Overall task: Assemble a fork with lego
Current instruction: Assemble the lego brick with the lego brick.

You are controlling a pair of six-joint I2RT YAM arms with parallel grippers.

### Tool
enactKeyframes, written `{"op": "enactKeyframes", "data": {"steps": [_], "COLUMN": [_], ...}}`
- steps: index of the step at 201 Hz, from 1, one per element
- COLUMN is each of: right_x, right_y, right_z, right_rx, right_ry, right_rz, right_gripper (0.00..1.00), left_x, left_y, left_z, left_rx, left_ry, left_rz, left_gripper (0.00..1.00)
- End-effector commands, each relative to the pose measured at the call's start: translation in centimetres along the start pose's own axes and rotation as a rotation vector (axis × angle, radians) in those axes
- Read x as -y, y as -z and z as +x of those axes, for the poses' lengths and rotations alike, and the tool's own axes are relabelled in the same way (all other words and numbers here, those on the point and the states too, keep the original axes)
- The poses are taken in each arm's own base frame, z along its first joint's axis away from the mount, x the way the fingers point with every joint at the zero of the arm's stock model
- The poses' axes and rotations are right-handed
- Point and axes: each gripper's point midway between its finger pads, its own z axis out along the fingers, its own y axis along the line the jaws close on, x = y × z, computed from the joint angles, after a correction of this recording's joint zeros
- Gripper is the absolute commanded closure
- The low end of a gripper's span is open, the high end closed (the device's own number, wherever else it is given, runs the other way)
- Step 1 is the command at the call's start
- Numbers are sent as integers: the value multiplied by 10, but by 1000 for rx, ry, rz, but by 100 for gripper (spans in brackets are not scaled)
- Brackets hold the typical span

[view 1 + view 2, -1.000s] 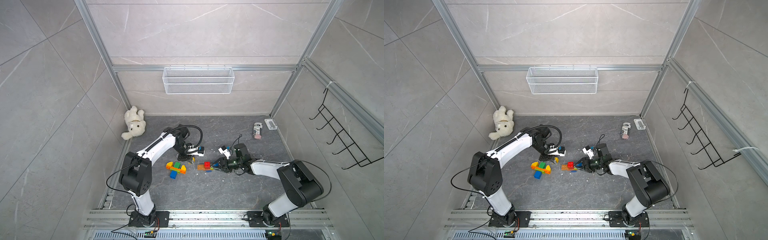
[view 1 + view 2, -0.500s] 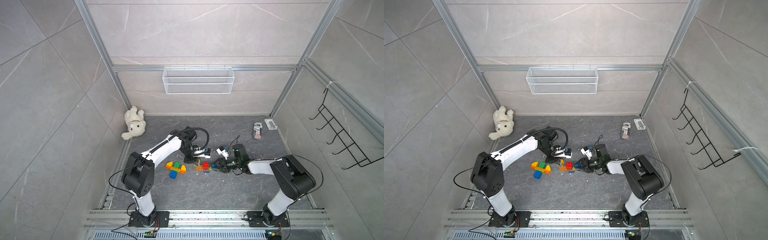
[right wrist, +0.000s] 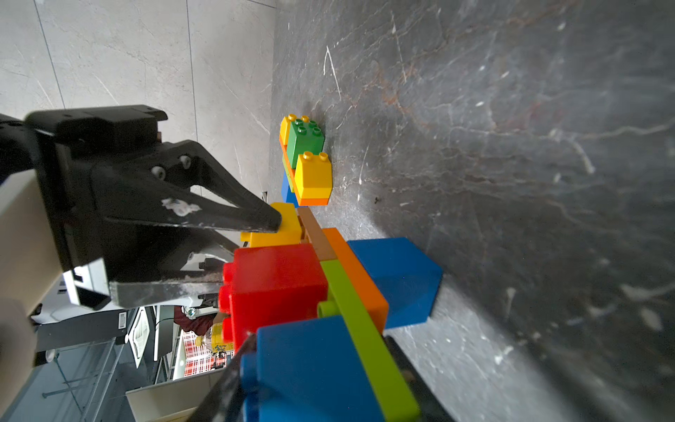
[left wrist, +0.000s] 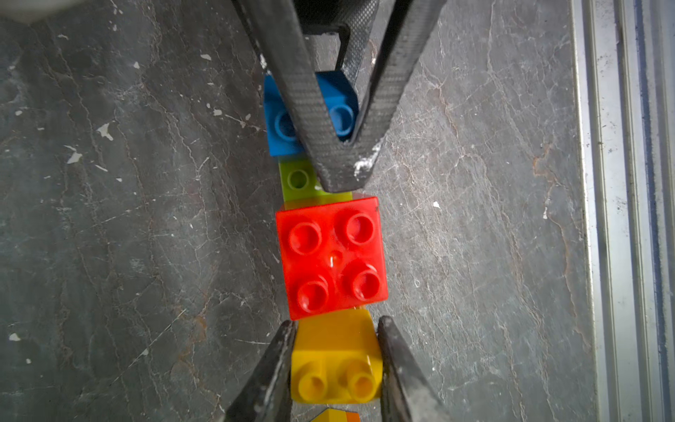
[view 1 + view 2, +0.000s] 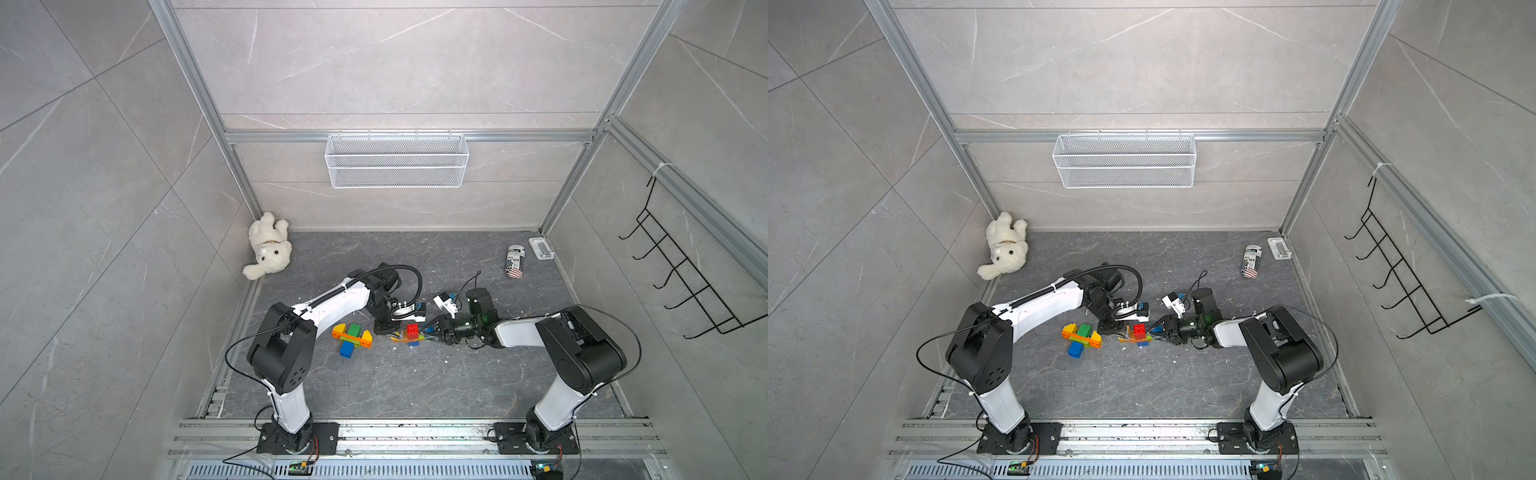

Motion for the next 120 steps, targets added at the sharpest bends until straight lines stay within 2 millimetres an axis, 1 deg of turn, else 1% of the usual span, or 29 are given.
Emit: {"op": "enactKeyframes", "data": {"steps": [1, 17, 38, 55, 74, 93, 100, 120], "right_x": [16, 18, 22, 25, 28, 31, 31, 34], "right_y": [0, -1, 1, 2, 2, 1, 1, -1], "right_z": [6, 7, 9, 10, 10, 10, 10, 10], "right_rx": [-1, -5, -2, 2, 4, 5, 5, 1], "right_ry": [-41, -47, -58, -63, -68, -79, -83, -91], "right_rz": [21, 15, 15, 18, 20, 23, 17, 10], "right_gripper": [56, 56, 56, 56, 56, 56, 56, 56], "left_x": [-6, -8, -5, 2, 5, 16, 17, 24], "left_y": [-8, -11, -15, -14, -16, -22, -23, -23], "left_z": [0, 0, 7, 9, 10, 9, 9, 6], "left_rx": [12, 15, -25, -28, -36, -52, -48, -28], "left_ry": [49, 69, 100, 114, 128, 104, 105, 87], "left_rz": [-18, -23, -1, 14, 11, 39, 40, 64], "left_gripper": [97, 97, 98, 98, 98, 98, 98, 98]}}
